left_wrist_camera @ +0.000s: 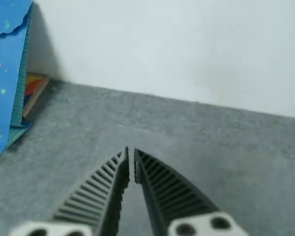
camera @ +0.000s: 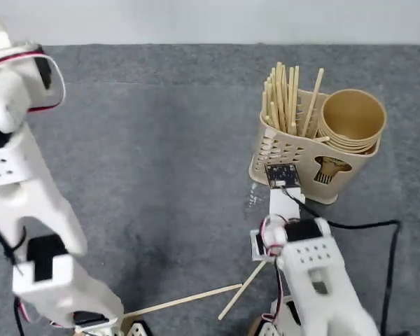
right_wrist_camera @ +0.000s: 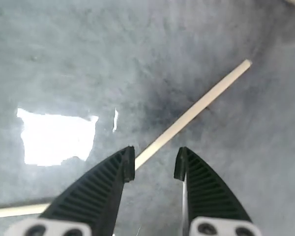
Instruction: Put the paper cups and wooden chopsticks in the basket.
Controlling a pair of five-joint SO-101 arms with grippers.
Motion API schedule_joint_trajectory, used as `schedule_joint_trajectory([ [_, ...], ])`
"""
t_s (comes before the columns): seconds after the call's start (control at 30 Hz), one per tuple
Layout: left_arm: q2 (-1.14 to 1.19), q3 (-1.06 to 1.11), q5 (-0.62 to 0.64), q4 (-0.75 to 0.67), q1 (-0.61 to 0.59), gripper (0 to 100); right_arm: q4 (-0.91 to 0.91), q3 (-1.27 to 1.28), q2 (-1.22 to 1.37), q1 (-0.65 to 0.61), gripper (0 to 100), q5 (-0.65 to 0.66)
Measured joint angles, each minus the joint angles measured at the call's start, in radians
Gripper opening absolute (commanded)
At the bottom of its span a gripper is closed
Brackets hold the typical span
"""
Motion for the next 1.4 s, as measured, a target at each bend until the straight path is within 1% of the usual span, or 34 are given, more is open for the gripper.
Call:
schedule_joint_trajectory([
  [0.17,-0.155,0.233,-0.012,0.000,-0.023,2,-0.029,-0.071,0.186,0.000,15.5,-0.025],
  [0.3,-0.250,0.417,-0.012,-0.003,-0.061,2,-0.101,-0.072,0.258,-0.002,15.4,-0.029],
  [0.37,-0.293,0.517,-0.012,-0.023,-0.083,2,-0.130,-0.072,0.285,-0.002,15.4,-0.054],
  [0.5,-0.385,0.721,-0.057,-0.094,-0.094,2,-0.195,-0.074,0.342,0.017,15.4,-0.077],
  [0.6,-0.463,0.868,-0.066,-0.166,-0.103,2,-0.204,-0.092,0.384,0.018,15.2,-0.077],
  [0.67,-0.522,0.967,-0.066,-0.213,-0.115,2,-0.204,-0.112,0.416,0.020,10.9,-0.080],
  [0.73,-0.580,1.059,-0.066,-0.259,-0.127,2,-0.204,-0.132,0.446,0.021,2.0,-0.083],
  [0.77,-0.612,1.106,-0.063,-0.281,-0.130,2,-0.204,-0.141,0.459,0.031,0.1,-0.083],
  [0.83,-0.669,1.201,-0.071,-0.321,-0.132,2,-0.204,-0.161,0.483,0.035,2.8,-0.081],
  [0.9,-0.723,1.297,-0.071,-0.368,-0.138,2,-0.204,-0.189,0.505,0.035,0.6,-0.080],
  [1.07,-0.841,1.514,-0.092,-0.465,-0.138,2,-0.206,-0.227,0.535,0.032,0.8,-0.081],
  [1.13,-0.881,1.585,-0.092,-0.494,-0.140,2,-0.209,-0.238,0.539,0.008,0.8,-0.083],
  [1.23,-0.934,1.668,-0.095,-0.523,-0.141,2,-0.221,-0.267,0.554,-0.051,0.8,-0.126],
  [1.4,-1.003,1.751,-0.095,-0.531,-0.141,2,-0.239,-0.302,0.557,-0.172,0.8,-0.146],
])
